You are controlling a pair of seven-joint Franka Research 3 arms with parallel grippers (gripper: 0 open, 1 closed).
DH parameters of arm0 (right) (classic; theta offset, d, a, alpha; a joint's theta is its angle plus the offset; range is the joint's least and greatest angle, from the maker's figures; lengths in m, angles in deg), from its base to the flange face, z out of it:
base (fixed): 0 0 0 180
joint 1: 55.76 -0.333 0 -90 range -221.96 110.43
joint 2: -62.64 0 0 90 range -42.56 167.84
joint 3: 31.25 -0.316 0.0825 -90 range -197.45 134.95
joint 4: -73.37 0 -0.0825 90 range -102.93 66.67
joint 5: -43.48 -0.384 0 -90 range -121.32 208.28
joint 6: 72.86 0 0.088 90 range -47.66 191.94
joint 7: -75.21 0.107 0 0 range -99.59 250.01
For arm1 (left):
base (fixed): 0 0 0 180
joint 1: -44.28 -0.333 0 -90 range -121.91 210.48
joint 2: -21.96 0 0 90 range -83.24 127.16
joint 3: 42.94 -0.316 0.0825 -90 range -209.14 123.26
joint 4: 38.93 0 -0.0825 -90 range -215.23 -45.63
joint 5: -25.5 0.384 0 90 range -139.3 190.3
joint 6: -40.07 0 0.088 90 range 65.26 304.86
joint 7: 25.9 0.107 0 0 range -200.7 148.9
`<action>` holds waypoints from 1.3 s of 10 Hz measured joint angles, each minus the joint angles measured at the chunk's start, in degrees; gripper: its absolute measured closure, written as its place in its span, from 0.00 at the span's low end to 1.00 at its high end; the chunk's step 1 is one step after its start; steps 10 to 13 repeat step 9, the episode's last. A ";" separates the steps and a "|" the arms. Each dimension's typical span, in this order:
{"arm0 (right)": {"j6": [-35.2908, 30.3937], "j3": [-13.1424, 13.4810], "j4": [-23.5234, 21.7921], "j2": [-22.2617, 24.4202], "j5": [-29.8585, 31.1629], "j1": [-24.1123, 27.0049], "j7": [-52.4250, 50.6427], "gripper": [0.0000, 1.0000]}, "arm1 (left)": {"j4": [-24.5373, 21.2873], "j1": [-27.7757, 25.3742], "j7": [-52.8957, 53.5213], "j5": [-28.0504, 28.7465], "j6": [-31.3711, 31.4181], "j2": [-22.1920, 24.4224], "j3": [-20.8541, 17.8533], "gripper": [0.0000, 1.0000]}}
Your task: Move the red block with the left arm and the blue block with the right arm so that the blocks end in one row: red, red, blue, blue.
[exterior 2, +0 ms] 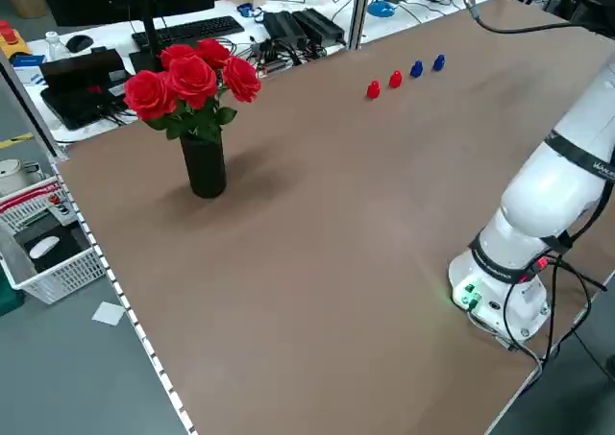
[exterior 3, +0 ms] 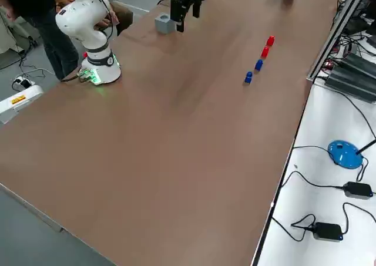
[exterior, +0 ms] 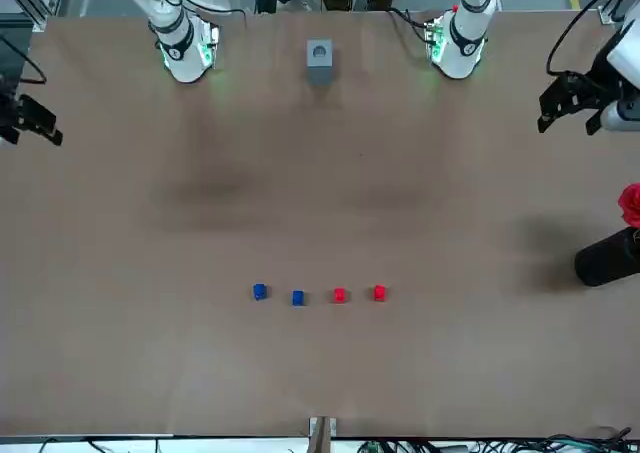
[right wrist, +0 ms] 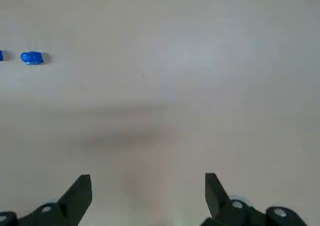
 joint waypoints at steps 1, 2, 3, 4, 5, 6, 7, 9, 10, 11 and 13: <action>1.75 -1.03 -2.95 1.23 0.07 0.02 -0.70 0.00 | 0.00 -0.26 -0.04 0.00 0.01 -0.19 -0.02 0.02; 2.11 -1.75 -4.44 2.29 0.11 0.02 -2.00 0.00 | 0.03 -0.44 -0.28 0.00 0.19 -0.18 -0.04 0.02; 1.96 -1.99 -4.75 2.98 0.12 0.06 -3.35 0.00 | 0.11 -0.50 -0.56 0.00 0.42 -0.18 -0.04 0.02; 1.54 -2.02 -4.73 3.49 0.12 0.14 -4.01 0.00 | 0.18 -0.52 -0.64 0.00 0.55 -0.18 -0.06 0.02; 0.79 -2.02 -4.55 3.90 0.13 0.23 -4.13 0.00 | 0.21 -0.55 -0.67 0.00 0.56 -0.18 -0.07 0.02; -0.08 -2.02 -4.21 4.22 0.13 0.25 -4.14 0.00 | 0.21 -0.61 -0.67 0.00 0.58 -0.18 -0.12 0.02; -0.59 -2.01 -3.93 4.44 0.13 0.27 -3.85 0.00 | 0.21 -0.72 -0.67 0.00 0.59 -0.18 -0.18 0.02; -1.17 -1.86 -3.87 4.59 0.16 0.32 -3.37 0.00 | 0.21 -0.80 -0.68 0.00 0.59 -0.18 -0.26 0.02; -1.17 -1.86 -3.87 4.59 0.16 0.32 -3.37 0.00 | 0.21 -0.80 -0.68 0.00 0.59 -0.18 -0.26 0.02; -1.17 -1.86 -3.87 4.59 0.16 0.32 -3.37 0.00 | 0.21 -0.80 -0.68 0.00 0.59 -0.18 -0.26 0.02; -1.17 -1.86 -3.87 4.59 0.16 0.32 -3.37 0.00 | 0.21 -0.80 -0.68 0.00 0.59 -0.18 -0.26 0.02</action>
